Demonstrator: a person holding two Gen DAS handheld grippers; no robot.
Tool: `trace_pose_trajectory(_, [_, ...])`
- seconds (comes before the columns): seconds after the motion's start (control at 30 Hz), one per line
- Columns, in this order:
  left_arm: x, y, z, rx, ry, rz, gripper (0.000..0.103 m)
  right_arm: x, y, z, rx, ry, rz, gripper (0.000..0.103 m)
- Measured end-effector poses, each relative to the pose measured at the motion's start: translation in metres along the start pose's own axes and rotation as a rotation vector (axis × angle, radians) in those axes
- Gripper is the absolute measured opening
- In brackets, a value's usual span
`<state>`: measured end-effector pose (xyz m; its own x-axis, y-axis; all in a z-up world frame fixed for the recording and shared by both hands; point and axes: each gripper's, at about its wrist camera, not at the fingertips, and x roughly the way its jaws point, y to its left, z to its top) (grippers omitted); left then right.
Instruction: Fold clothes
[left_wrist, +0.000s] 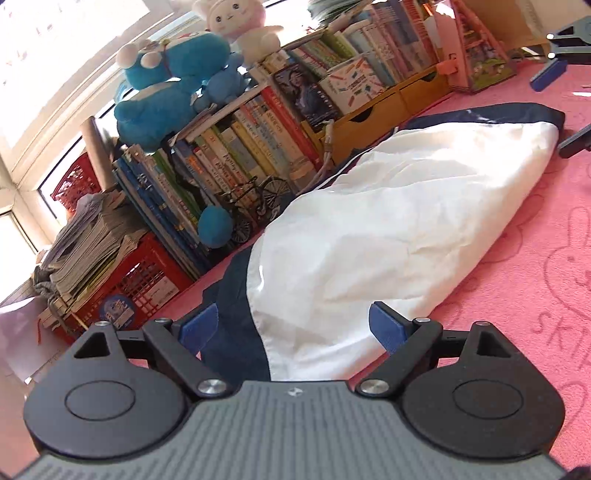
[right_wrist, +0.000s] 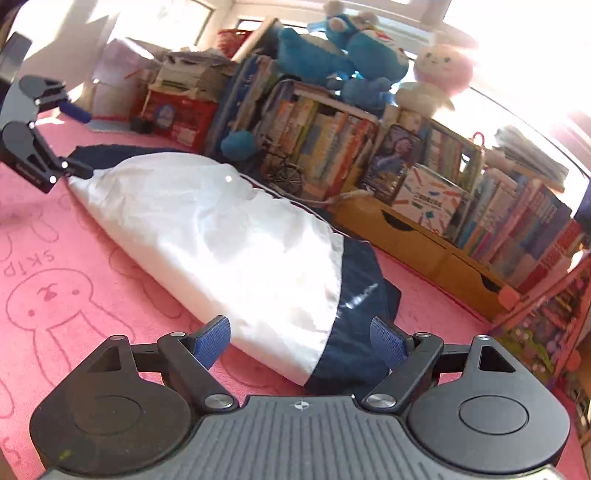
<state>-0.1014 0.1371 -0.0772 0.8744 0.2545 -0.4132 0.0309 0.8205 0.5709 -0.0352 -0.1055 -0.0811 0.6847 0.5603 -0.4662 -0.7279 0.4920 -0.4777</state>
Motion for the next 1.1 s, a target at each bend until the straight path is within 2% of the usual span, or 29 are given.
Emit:
trace_pose_trajectory(0.07, [0.001, -0.017, 0.008, 0.097, -0.039, -0.096, 0.09, 0.009, 0.028, 0.011, -0.213, -0.004, 0.053, 0.082])
trace_pose_trajectory(0.1, [0.002, -0.024, 0.011, 0.127, -0.058, -0.116, 0.09, 0.013, 0.04, 0.014, -0.29, -0.009, 0.07, 0.08])
trace_pose_trajectory(0.17, [0.003, -0.038, 0.018, 0.189, -0.096, -0.156, 0.09, 0.021, 0.058, 0.02, -0.38, -0.045, 0.072, 0.077])
trace_pose_trajectory(0.2, [0.004, -0.045, 0.021, 0.218, -0.113, -0.174, 0.09, 0.026, 0.062, 0.025, -0.392, -0.052, 0.076, 0.071])
trace_pose_trajectory(0.23, [0.007, -0.049, 0.023, 0.23, -0.12, -0.179, 0.09, 0.031, 0.063, 0.03, -0.384, -0.056, 0.082, 0.061])
trace_pose_trajectory(0.27, [0.011, -0.052, 0.025, 0.243, -0.127, -0.183, 0.088, 0.036, 0.061, 0.034, -0.349, -0.055, 0.091, 0.031])
trace_pose_trajectory(0.3, [0.015, -0.056, 0.026, 0.261, -0.138, -0.182, 0.081, 0.041, 0.059, 0.039, -0.315, -0.054, 0.099, 0.021])
trace_pose_trajectory(0.33, [0.02, -0.058, 0.027, 0.274, -0.137, -0.191, 0.077, 0.045, 0.055, 0.043, -0.276, -0.052, 0.107, 0.021])
trace_pose_trajectory(0.37, [0.025, -0.061, 0.028, 0.287, -0.135, -0.2, 0.068, 0.047, 0.049, 0.044, -0.241, -0.051, 0.115, 0.021])
trace_pose_trajectory(0.43, [0.034, -0.065, 0.029, 0.301, -0.124, -0.209, 0.063, 0.046, 0.041, 0.044, -0.197, -0.055, 0.128, 0.021])
trace_pose_trajectory(0.6, [0.051, -0.067, 0.032, 0.272, -0.129, -0.196, 0.035, 0.038, 0.035, 0.039, -0.209, -0.071, 0.133, 0.022])
trace_pose_trajectory(0.63, [0.05, -0.065, 0.033, 0.262, -0.133, -0.198, 0.034, 0.037, 0.037, 0.038, -0.224, -0.077, 0.127, 0.022])
trace_pose_trajectory(0.67, [0.049, -0.063, 0.034, 0.253, -0.137, -0.199, 0.032, 0.035, 0.039, 0.038, -0.245, -0.09, 0.125, 0.027])
trace_pose_trajectory(0.7, [0.048, -0.061, 0.035, 0.245, -0.141, -0.2, 0.029, 0.035, 0.043, 0.037, -0.271, -0.109, 0.129, 0.042])
trace_pose_trajectory(0.77, [0.045, -0.058, 0.036, 0.247, -0.15, -0.195, 0.027, 0.035, 0.052, 0.039, -0.339, -0.147, 0.141, 0.061])
trace_pose_trajectory(0.8, [0.044, -0.057, 0.038, 0.247, -0.151, -0.193, 0.026, 0.036, 0.059, 0.039, -0.387, -0.162, 0.135, 0.063])
trace_pose_trajectory(0.93, [0.043, -0.053, 0.041, 0.251, -0.15, -0.199, 0.026, 0.051, 0.085, 0.043, -0.576, -0.187, 0.113, 0.06])
trace_pose_trajectory(0.97, [0.043, -0.052, 0.042, 0.253, -0.148, -0.202, 0.026, 0.056, 0.087, 0.045, -0.594, -0.191, 0.105, 0.055])
trace_pose_trajectory(1.03, [0.043, -0.053, 0.042, 0.285, -0.139, -0.221, 0.026, 0.066, 0.088, 0.048, -0.617, -0.182, 0.093, 0.036])
trace_pose_trajectory(1.1, [0.042, -0.057, 0.04, 0.339, -0.161, -0.221, 0.034, 0.072, 0.084, 0.05, -0.611, -0.17, 0.096, 0.023])
